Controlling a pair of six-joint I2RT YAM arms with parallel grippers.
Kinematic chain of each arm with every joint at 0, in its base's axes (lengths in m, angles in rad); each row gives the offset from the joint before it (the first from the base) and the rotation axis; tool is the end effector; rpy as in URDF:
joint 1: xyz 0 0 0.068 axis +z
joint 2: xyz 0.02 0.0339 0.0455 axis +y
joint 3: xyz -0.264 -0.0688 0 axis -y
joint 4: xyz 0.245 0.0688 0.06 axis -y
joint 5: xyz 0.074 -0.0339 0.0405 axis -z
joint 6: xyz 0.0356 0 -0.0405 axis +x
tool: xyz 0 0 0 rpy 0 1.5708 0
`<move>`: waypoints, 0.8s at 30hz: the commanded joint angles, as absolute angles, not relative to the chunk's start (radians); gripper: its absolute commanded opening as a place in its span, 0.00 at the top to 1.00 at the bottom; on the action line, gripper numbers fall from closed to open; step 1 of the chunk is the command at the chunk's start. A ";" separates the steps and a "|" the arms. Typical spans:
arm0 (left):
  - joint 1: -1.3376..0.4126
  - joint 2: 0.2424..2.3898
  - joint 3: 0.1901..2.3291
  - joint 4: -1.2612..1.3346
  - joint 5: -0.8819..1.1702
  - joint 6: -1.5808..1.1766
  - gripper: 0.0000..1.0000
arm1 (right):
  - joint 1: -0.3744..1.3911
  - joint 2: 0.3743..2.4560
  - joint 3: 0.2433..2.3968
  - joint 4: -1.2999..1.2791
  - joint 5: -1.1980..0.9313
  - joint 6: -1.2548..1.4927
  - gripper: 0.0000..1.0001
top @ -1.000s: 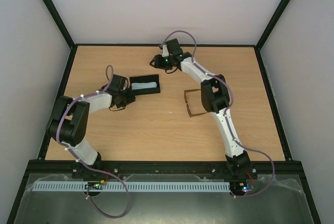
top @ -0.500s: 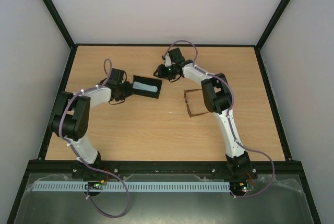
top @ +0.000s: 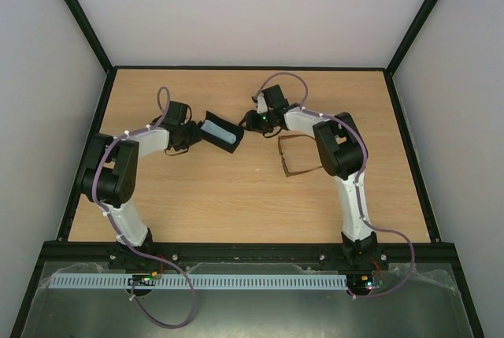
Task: Organize the sunglasses
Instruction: Adjust the sunglasses case at the center of the board.
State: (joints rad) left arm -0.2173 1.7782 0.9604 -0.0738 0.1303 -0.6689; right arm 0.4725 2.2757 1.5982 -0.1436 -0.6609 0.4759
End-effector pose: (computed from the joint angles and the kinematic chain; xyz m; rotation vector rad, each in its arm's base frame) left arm 0.3450 -0.0809 0.1491 -0.5097 2.4793 -0.5324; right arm 0.4256 0.2421 0.1330 -0.3332 2.5012 1.2124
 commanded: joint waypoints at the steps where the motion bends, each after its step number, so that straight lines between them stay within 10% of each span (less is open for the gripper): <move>1: -0.204 1.792 1.004 -0.078 0.124 -0.658 0.70 | 0.476 2.193 1.492 -0.086 -0.653 0.491 0.59; 24: -0.198 1.666 0.837 -0.028 0.176 -0.700 0.73 | 0.472 2.065 1.465 -0.124 -0.490 0.519 0.53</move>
